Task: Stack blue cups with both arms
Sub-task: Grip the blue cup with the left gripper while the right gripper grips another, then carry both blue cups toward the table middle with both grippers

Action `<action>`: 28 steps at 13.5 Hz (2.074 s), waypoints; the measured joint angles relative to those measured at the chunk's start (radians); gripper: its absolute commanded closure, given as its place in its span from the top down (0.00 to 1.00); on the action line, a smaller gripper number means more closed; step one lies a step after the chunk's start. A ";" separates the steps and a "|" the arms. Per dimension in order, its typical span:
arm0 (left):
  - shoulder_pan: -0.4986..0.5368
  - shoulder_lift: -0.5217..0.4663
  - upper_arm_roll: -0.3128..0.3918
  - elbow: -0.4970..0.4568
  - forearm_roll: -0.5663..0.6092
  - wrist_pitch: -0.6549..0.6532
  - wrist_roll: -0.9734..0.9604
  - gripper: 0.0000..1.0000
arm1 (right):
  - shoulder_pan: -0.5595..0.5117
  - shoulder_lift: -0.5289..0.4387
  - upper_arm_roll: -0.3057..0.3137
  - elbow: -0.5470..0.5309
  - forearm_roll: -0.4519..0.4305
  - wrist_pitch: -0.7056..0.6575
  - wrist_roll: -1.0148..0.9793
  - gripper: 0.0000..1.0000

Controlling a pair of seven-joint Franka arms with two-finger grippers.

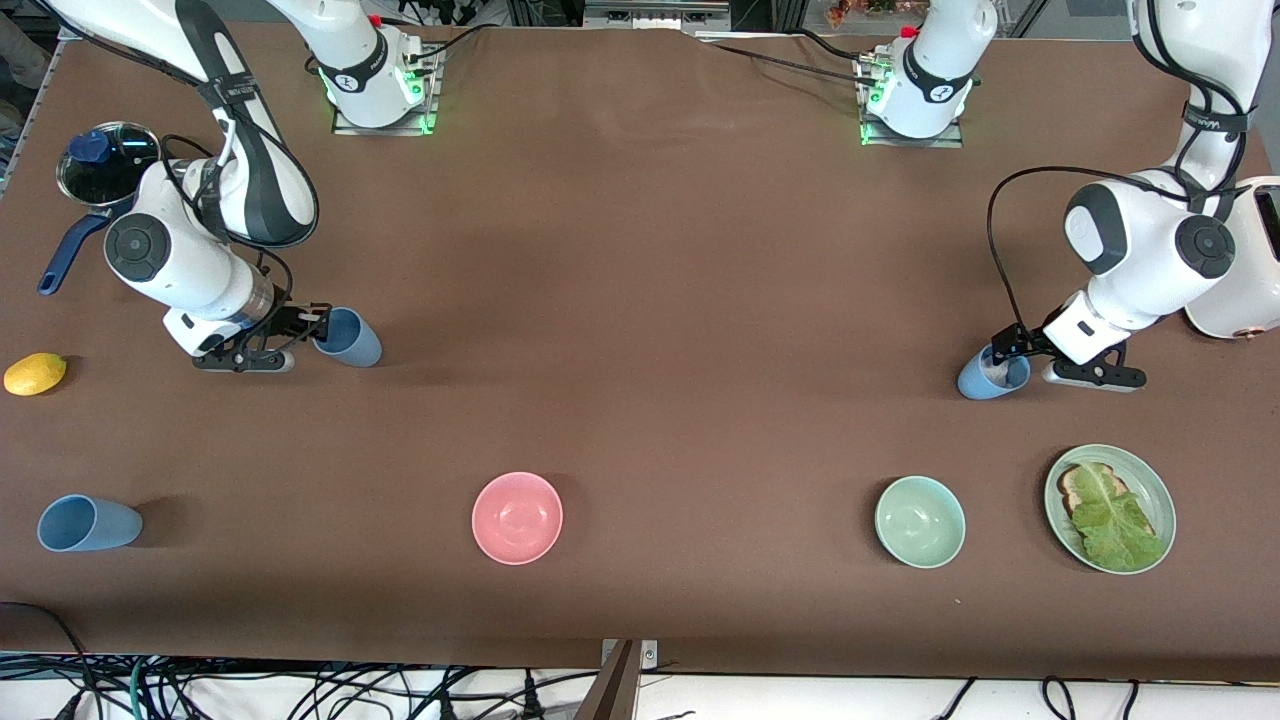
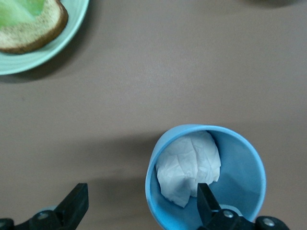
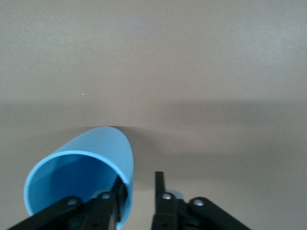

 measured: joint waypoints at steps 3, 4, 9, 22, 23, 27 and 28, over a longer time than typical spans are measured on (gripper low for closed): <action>0.001 0.023 0.000 0.000 -0.033 0.002 0.002 0.99 | 0.002 -0.006 0.005 0.001 0.005 0.000 0.004 0.00; 0.001 0.028 0.000 0.000 -0.047 0.002 0.002 0.93 | 0.001 -0.005 0.004 0.001 0.004 0.000 0.004 0.00; 0.001 0.027 -0.001 0.004 -0.105 0.004 0.002 0.28 | 0.002 -0.005 0.018 0.028 0.004 -0.047 0.052 0.00; -0.005 0.010 -0.003 0.088 -0.127 -0.109 -0.029 0.00 | 0.066 -0.038 0.071 0.490 0.004 -0.665 0.221 0.00; -0.009 -0.003 -0.003 0.126 -0.127 -0.177 -0.047 0.00 | 0.065 -0.043 0.067 0.493 0.004 -0.669 0.221 0.00; -0.041 -0.039 -0.012 0.224 -0.127 -0.335 -0.144 0.00 | 0.065 -0.054 0.065 0.501 0.004 -0.694 0.221 0.00; -0.060 -0.044 -0.017 0.229 -0.127 -0.337 -0.180 0.00 | 0.065 -0.054 0.065 0.502 0.004 -0.695 0.221 0.00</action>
